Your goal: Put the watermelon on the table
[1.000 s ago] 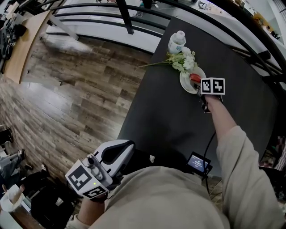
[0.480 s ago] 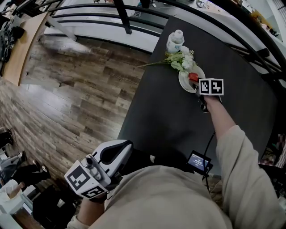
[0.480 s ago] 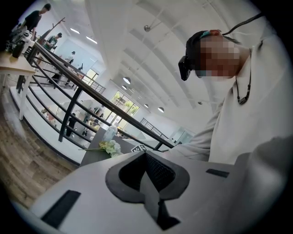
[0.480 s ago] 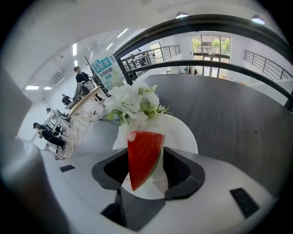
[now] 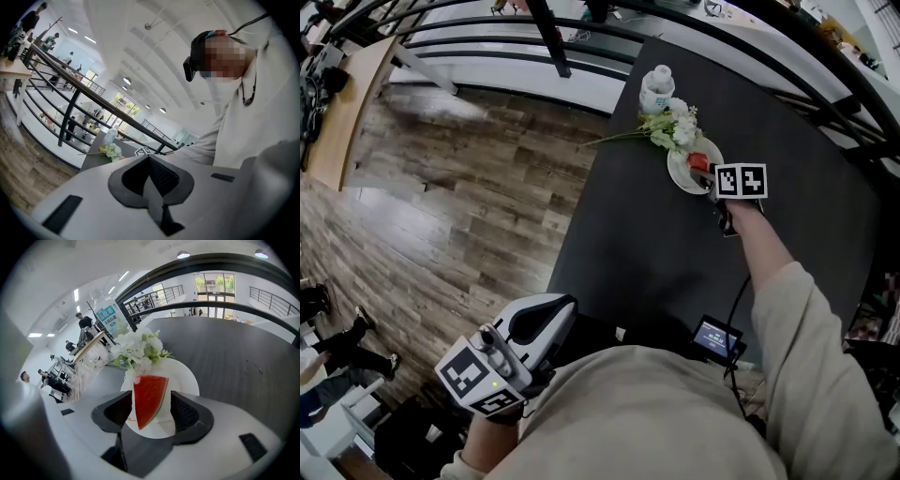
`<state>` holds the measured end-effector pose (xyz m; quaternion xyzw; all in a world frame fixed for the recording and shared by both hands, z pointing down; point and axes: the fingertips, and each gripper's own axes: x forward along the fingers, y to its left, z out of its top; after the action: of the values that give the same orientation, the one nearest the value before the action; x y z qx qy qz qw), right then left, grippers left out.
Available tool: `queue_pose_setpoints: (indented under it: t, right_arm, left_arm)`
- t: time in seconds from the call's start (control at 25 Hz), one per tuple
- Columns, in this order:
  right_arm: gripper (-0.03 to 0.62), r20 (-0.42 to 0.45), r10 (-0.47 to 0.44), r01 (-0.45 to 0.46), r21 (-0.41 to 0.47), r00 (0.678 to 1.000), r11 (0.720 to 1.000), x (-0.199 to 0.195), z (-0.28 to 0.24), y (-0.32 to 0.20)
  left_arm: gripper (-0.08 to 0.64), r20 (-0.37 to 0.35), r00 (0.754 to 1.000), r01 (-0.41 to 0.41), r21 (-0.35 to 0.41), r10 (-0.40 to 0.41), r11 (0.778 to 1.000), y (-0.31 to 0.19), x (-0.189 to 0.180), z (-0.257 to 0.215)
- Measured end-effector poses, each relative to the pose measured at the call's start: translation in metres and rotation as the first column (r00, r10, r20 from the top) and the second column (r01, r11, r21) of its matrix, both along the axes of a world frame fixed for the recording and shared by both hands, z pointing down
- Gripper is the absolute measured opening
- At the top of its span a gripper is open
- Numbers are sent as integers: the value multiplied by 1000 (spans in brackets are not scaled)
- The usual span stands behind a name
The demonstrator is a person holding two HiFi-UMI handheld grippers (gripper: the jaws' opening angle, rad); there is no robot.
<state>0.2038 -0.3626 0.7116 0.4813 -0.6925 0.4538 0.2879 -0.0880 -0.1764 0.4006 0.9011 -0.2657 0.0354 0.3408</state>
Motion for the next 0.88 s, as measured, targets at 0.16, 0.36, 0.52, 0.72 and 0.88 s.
queue_pose_setpoints:
  t: [0.16,0.36,0.52,0.72,0.88]
  right_arm:
    - [250,17,45,-45,24,999,999,9,-20,5]
    - [250,22,113,-114,50,993,992,29,-51,23]
    - [250,1,131,-131,70,991,989,52,-77,52]
    - [249,57,228,-234,141,972,962,87,-127,86]
    - [249,193,280,-318,205,940,926,77,-182,124]
  left_arm:
    - [5,-7,999,-33,31,33,999,0,8,-12]
    - [5,-38,995,-94,72,97,993,-6,25,-25]
    - [5,-47,986,-155,107,161,982,-8,44,-40]
    - [5,-50,964,-251,156,262,955,-14,71,-56]
    - [5,-80,944,-304,177,321,936,-14,87,-69]
